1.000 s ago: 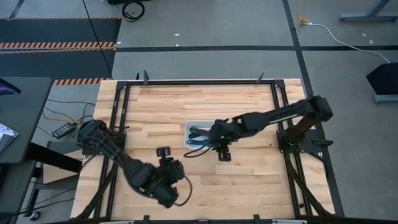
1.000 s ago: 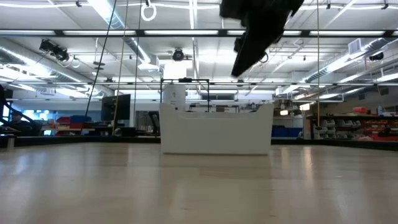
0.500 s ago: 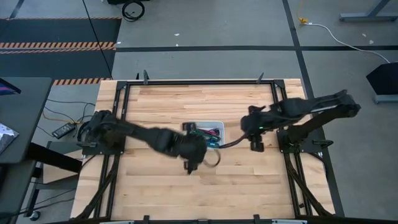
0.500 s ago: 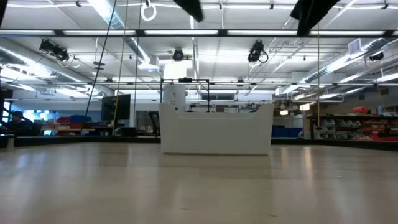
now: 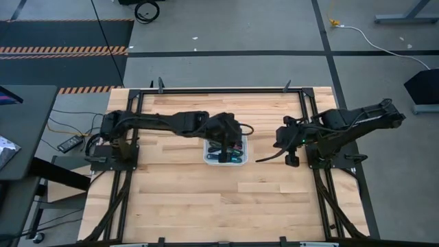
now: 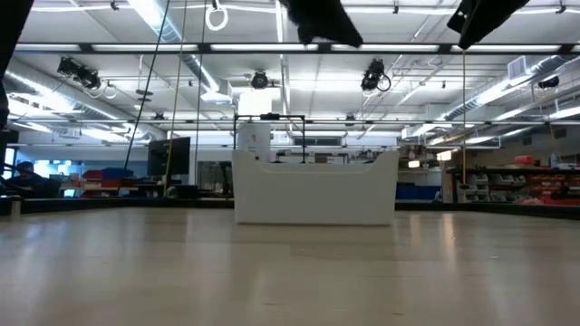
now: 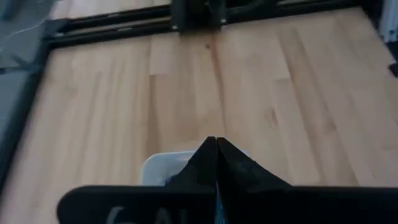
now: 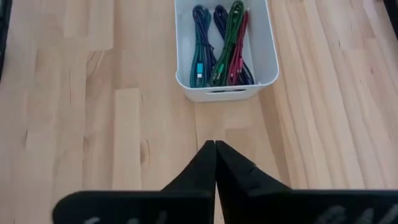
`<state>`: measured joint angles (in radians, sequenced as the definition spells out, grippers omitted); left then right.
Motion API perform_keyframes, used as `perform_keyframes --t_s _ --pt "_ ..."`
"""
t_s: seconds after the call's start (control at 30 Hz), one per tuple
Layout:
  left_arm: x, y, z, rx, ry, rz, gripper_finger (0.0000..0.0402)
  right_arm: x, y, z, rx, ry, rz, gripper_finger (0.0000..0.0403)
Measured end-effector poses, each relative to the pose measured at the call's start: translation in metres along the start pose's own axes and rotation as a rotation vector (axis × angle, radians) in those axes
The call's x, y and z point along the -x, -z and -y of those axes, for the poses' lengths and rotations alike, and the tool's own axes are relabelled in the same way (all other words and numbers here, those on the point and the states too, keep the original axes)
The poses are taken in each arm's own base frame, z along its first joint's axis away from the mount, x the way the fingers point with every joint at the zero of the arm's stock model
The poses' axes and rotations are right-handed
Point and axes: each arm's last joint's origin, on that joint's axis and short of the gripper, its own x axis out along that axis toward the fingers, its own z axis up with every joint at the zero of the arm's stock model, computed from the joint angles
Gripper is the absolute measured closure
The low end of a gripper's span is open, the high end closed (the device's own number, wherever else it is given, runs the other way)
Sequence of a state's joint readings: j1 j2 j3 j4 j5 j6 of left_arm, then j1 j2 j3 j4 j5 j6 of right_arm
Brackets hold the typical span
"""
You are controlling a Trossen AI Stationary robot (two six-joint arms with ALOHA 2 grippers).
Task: Pick and place USB-C Cables
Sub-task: Return to Home Position
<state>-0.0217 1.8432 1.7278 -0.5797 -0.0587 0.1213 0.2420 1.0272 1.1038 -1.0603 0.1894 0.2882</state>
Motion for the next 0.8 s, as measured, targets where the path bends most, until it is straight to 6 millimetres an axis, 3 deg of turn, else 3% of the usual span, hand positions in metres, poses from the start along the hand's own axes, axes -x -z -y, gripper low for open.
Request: perform_keyframes --t_s 0.13,0.23,0.37,0.5,0.67,0.8 --pt "-0.014 0.031 -0.014 0.027 0.040 0.103 0.0399 -0.002 0.003 0.002 0.001 -0.007 0.047 0.0397" --pt "-0.003 0.060 -0.024 0.069 0.009 0.156 0.0400 -0.007 0.007 0.007 -0.019 -0.011 0.115 0.0398" --pt "0.039 0.090 -0.024 0.124 -0.021 0.280 0.0400 -0.018 0.015 0.015 -0.038 -0.055 0.174 0.0400" --pt "0.088 0.118 -0.011 0.154 -0.024 0.420 0.0400 -0.019 0.022 0.023 -0.045 -0.072 0.244 0.0400" --pt "0.121 0.162 0.005 0.161 -0.086 0.466 0.0401 -0.013 0.030 0.031 -0.025 -0.139 0.393 0.0401" --pt "0.132 0.194 0.013 0.182 -0.086 0.517 0.0401 -0.011 0.044 0.037 -0.024 -0.207 0.505 0.0401"
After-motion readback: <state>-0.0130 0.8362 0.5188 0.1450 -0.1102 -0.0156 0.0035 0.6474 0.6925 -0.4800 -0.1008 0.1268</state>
